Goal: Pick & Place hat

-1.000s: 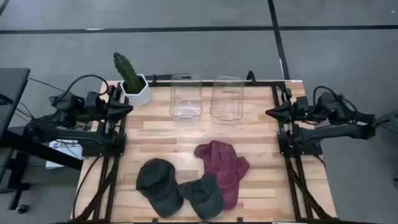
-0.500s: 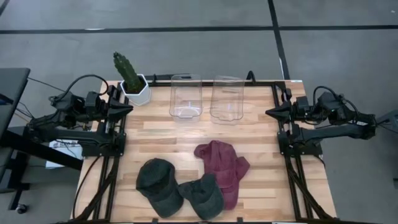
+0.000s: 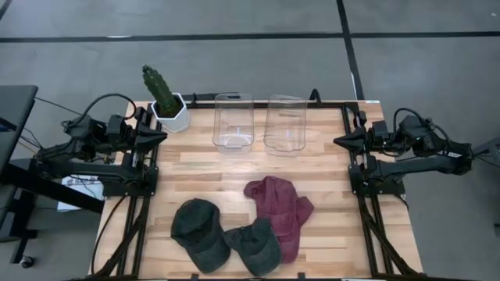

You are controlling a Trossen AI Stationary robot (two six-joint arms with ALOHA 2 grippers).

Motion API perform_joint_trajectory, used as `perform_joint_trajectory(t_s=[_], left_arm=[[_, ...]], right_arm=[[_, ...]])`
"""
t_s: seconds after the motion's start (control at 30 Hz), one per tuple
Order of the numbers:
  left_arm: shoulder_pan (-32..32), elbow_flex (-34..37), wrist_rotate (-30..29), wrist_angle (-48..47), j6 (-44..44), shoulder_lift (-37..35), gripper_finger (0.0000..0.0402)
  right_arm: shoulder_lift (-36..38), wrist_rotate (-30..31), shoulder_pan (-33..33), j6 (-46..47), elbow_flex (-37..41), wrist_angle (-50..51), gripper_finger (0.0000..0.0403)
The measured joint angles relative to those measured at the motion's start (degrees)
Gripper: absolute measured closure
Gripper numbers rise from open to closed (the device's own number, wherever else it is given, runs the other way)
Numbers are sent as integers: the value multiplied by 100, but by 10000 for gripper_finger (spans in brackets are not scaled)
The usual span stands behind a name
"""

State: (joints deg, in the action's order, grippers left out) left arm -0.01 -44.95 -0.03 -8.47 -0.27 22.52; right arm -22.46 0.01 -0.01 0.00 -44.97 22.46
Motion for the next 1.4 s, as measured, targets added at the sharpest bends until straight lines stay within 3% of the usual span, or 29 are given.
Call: perform_joint_trajectory(t_s=[0.67,0.73,0.93,1.1,1.27,1.4], left_arm=[[0,-1,0,353,0,95,376],[0,-2,1,612,1,159,376],[0,-2,0,1436,2,516,376],[0,-2,0,1763,-44,955,376],[0,-2,0,1788,-333,1549,376],[0,-2,52,1759,-341,2250,376]], right_arm=[[0,0,-1,-2,0,0,403],[0,28,-13,-484,0,2,403],[0,205,-95,-3202,-2,-183,403],[4,315,-170,-4749,2,-830,403],[2,295,-168,-5133,2,-975,403],[-41,286,-95,-4186,21,-963,403]])
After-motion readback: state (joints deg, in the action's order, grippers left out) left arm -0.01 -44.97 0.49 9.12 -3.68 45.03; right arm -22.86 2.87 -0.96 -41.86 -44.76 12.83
